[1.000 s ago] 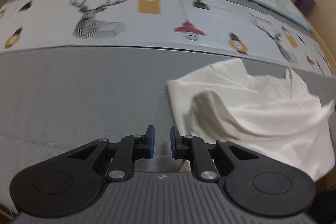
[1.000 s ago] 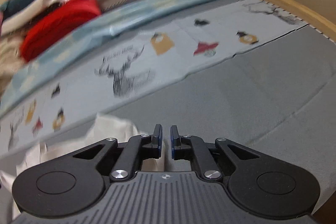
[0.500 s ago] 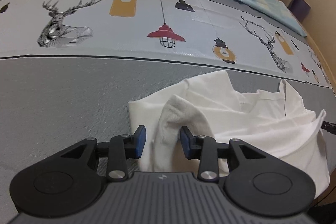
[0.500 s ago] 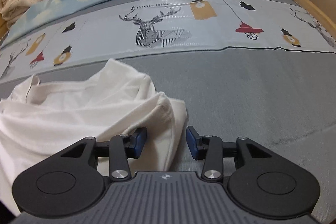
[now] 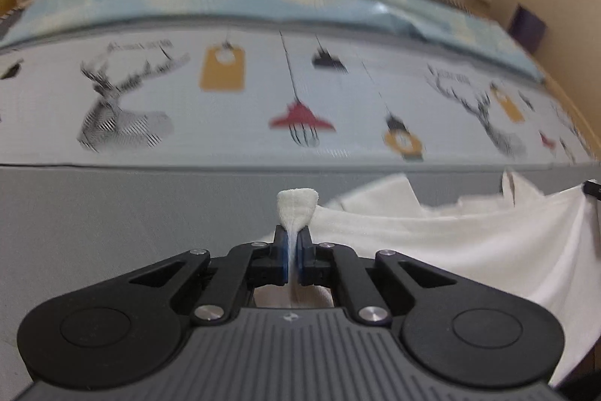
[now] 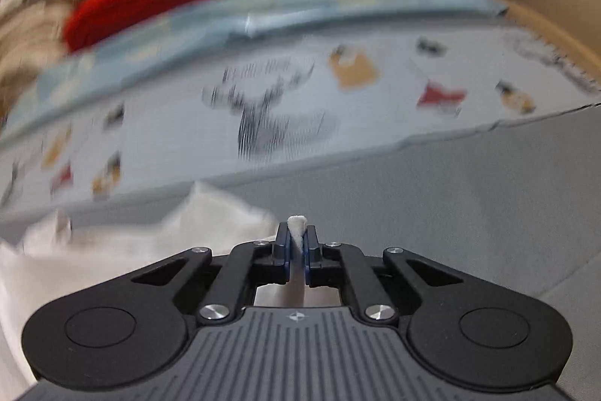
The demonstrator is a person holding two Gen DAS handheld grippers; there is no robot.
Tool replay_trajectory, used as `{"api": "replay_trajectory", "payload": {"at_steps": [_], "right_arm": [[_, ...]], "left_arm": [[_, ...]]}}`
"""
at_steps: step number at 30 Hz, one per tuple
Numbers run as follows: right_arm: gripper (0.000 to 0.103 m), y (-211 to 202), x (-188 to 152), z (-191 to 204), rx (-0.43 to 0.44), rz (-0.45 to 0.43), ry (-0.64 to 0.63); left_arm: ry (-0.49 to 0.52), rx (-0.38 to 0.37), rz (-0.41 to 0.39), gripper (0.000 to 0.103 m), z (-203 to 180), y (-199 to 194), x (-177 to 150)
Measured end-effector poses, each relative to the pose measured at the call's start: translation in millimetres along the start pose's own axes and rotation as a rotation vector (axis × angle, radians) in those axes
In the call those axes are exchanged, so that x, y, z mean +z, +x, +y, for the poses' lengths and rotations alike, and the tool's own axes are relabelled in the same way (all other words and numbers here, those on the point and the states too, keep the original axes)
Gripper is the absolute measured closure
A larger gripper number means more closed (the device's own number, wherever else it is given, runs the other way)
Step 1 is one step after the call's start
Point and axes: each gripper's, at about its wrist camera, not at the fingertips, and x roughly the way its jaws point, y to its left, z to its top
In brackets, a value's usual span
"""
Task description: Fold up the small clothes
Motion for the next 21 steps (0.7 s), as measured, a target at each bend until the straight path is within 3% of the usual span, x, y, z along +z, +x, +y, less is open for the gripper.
{"api": "replay_trajectory", "payload": {"at_steps": [3, 6, 10, 12, 14, 17, 21], "right_arm": [[0.097, -4.1, 9.1, 4.6, -0.016, -0.089, 0.016], [0.097, 1.3, 12.9, 9.9, -0.032, -0.112, 0.035], [0.092, 22.9, 11.1, 20.4, -0.12, -0.04, 0.012], [0.085, 23.2, 11.4, 19.3, -0.14, -0.026, 0.016], [0.069, 20.1, 9.5, 13.1, -0.116, 0.013, 0.045], [0.068, 11.2, 2.4, 2.1, -0.061, 0.105, 0.051], [0.068, -5.5, -17.4, -14.1, 0.02, 0.243, 0.05]], "left_arm": [[-0.012, 0.048, -0.049, 0.099, 3.1, -2.2, 5.1], [-0.036, 0.062, -0.08, 0.098, 5.2, -2.0, 9.2], [-0.082, 0.081, 0.006, 0.081, 10.2, 11.4, 10.5], [-0.12, 0.043, 0.029, 0.081, 17.4, 8.7, 8.9], [-0.143, -0.008, 0.058, 0.081, 24.6, 4.7, 5.5], [-0.132, -0.075, 0.108, 0.081, 28.5, -3.1, -3.9], [-0.129, -0.161, 0.264, 0.08, 25.9, -6.2, -28.0]]}}
